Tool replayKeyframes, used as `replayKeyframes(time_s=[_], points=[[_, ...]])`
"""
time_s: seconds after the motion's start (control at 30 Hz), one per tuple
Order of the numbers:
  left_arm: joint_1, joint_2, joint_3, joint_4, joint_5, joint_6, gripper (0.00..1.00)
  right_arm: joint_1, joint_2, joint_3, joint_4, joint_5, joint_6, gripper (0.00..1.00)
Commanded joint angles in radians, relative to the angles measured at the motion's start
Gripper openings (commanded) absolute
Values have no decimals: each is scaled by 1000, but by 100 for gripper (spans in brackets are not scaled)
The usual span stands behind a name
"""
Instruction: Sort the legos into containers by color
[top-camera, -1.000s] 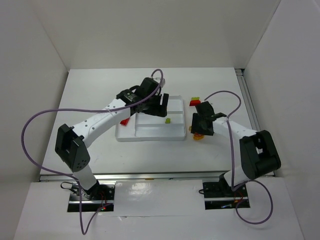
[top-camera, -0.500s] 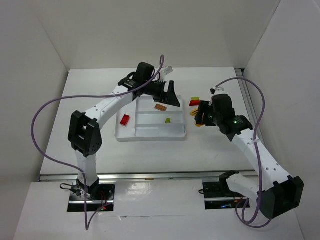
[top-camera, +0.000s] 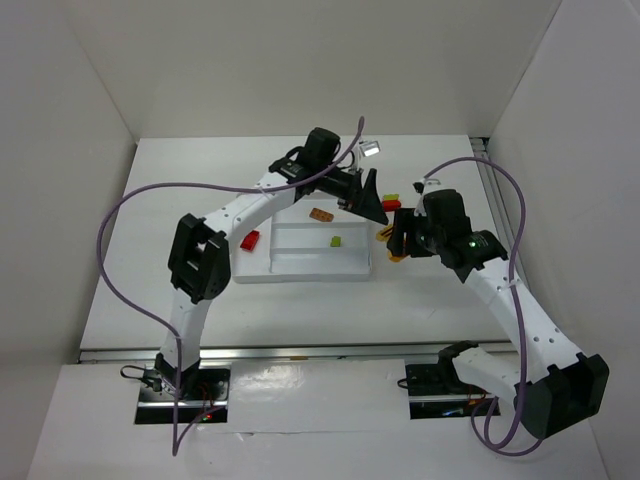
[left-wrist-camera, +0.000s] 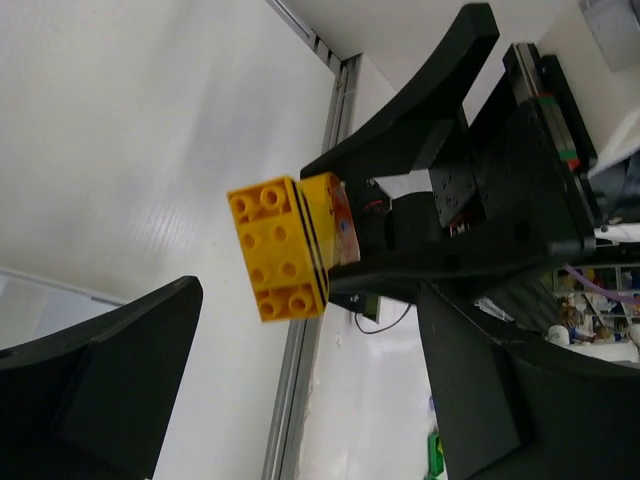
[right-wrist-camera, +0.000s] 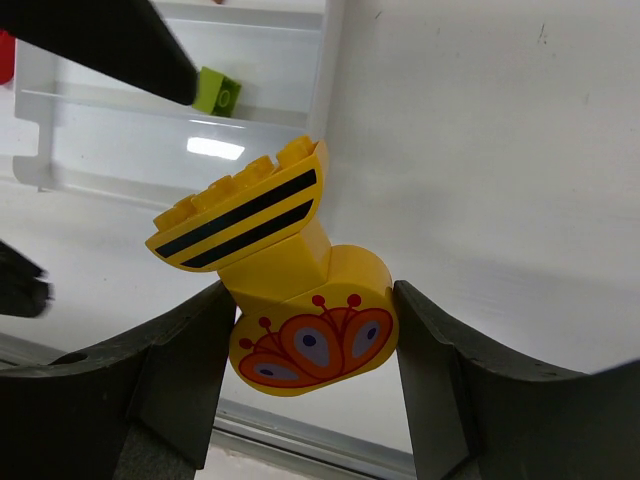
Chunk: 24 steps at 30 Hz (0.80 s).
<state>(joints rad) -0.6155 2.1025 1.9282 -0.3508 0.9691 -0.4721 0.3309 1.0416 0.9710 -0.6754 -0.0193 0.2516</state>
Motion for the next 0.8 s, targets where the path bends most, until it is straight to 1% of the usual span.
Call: replayKeyframes(time_s=[0.0,0.07,0.3,0.37,0.4,0.43,0.47,0.5,0.57,0.6,0.7,0.73,0.77], points=[[-23,66,118,-83,-13,42,100,-6,-3,60,-18,-31,-23,61],[-23,89,118,-83,-13,43,100,-6,-3,80,-18,-31,-23,61],[-32,90,130,-94,-35,33,100,-6,-12,89,-18,-16,-23,61],[-32,100,130,-94,-4,23,100,-6,-12,89,-18,-25,-23,61],[-32,112,130,-94,17,23,98,-6,-12,89,-9,-25,-23,61],[-32,113,130,-83,58,7,96,-6,-12,89,-9,-25,-23,61],[-41,113,130,-74,83,7,90,-6,-12,89,-9,-25,-23,61],[-41,113,130,-62,101,7,87,-6,-12,89,-9,-25,-23,61],[-41,123,121,-53,158,-5,83,-6,-12,89,-9,-25,-23,61],[-41,123,121,-28,180,-16,79,-6,-12,80,-9,-25,-23,61],[-41,123,112,-16,192,-39,69,-6,-12,80,0,-25,-23,61],[-41,123,100,7,183,-48,59,-6,-12,80,0,-25,-23,61],[-41,123,100,21,192,-57,54,-6,-12,69,0,-25,-23,61]])
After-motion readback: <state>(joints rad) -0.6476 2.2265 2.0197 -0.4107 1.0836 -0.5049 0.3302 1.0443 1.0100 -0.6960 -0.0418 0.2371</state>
